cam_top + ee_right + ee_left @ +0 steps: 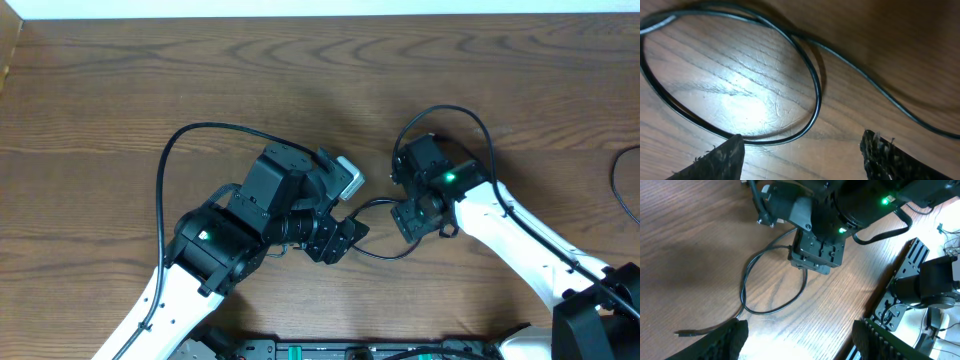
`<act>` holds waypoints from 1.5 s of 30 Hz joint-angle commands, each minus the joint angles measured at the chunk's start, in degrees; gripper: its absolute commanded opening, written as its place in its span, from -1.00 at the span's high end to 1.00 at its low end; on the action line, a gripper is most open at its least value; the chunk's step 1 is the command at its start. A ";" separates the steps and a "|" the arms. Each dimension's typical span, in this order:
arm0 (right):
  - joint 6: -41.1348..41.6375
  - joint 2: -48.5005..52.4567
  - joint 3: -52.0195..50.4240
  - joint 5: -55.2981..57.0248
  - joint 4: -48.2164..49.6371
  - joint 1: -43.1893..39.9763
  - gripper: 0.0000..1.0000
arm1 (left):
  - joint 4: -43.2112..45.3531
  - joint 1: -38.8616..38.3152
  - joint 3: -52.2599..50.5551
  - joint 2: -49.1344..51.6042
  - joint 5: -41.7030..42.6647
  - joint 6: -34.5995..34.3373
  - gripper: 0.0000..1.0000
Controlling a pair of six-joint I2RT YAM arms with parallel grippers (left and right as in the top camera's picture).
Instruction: Untangle cables
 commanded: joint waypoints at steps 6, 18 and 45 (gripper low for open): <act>3.02 0.66 -7.26 -0.31 5.95 -0.02 -0.33 | -0.24 0.20 1.46 0.00 -0.59 1.01 -0.45; 6.34 0.66 -13.07 -1.22 16.06 -0.04 -0.10 | -0.26 0.20 1.46 0.00 -0.57 1.01 -0.45; 11.85 -6.36 6.60 -4.57 9.14 -0.04 0.98 | -2.45 0.20 1.38 0.00 -0.55 1.01 -0.49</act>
